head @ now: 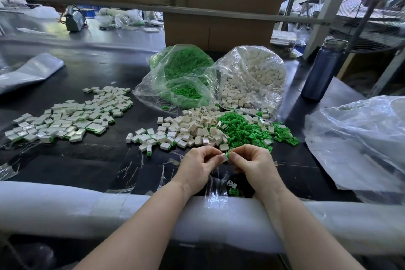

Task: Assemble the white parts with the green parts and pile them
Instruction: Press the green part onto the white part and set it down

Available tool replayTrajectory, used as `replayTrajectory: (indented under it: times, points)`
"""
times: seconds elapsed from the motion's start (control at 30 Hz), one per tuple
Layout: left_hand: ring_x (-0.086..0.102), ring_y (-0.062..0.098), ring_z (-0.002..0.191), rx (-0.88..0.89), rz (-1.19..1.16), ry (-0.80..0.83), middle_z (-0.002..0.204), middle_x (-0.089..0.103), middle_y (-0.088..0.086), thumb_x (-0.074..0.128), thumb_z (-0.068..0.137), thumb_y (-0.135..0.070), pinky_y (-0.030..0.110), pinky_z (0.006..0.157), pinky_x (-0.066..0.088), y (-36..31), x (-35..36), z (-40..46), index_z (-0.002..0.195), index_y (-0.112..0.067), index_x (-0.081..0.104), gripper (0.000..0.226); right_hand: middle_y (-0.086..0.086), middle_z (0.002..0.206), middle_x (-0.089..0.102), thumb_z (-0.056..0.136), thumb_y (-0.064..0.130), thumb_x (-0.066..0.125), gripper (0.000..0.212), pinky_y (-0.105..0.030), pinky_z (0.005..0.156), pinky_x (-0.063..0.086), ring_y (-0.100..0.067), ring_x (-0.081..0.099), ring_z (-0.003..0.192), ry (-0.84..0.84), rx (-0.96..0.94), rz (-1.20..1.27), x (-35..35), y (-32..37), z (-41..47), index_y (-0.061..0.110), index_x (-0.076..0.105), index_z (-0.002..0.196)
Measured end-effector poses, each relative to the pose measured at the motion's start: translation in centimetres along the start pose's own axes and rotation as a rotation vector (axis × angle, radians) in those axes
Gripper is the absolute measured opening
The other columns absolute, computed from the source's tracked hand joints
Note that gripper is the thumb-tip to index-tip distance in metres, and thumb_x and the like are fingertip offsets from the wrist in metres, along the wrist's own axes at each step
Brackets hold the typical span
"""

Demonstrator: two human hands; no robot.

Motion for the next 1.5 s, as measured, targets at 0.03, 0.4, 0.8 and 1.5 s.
replayTrajectory:
  times: [0.03,0.4,0.8,1.5]
  points:
    - [0.058,0.01,0.074,-0.003,0.002,0.006,0.079,0.066,-0.001,0.063,0.087,-0.018,0.02,0.075,0.048,0.0,0.0,0.0,0.088,-0.014,0.067,0.006,0.001,0.056,0.066,0.084,0.001,0.065,0.015,-0.017,0.049,0.049,-0.006,0.061,0.051,0.0,0.005,-0.003,0.0,-0.1,0.0,0.01,0.066,0.071]
    - [0.059,0.004,0.076,-0.009,0.116,0.023,0.078,0.065,-0.008,0.062,0.088,-0.018,0.017,0.077,0.048,0.2,0.0,-0.2,0.093,-0.013,0.07,0.011,0.005,0.048,0.062,0.084,0.002,0.065,0.016,-0.015,0.046,0.045,-0.003,0.055,0.043,0.063,0.038,-0.043,0.6,0.0,-0.3,0.009,0.065,0.069]
    - [0.061,0.013,0.089,0.018,0.248,0.022,0.091,0.067,-0.002,0.061,0.089,-0.021,0.029,0.087,0.048,-0.3,0.1,-0.4,0.1,-0.014,0.07,0.016,0.004,0.049,0.06,0.082,0.0,0.066,0.02,-0.015,0.047,0.045,-0.001,0.052,0.043,0.078,0.009,-0.11,0.7,0.4,-0.4,0.011,0.064,0.065]
    - [0.055,0.017,0.073,-0.016,-0.058,0.001,0.084,0.062,0.009,0.058,0.086,-0.005,0.034,0.072,0.051,-1.0,-0.2,-0.7,0.088,-0.015,0.065,0.013,-0.011,0.074,0.068,0.086,0.004,0.062,0.005,-0.03,0.056,0.055,-0.02,0.064,0.065,0.085,-0.028,0.163,0.9,0.5,-0.1,0.005,0.067,0.085]
Point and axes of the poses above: each hand's wrist, its own z-axis towards the middle knuckle, its own x-axis out of the palm, y = z × x, the point moved 9 cm from there along z, towards the middle knuckle
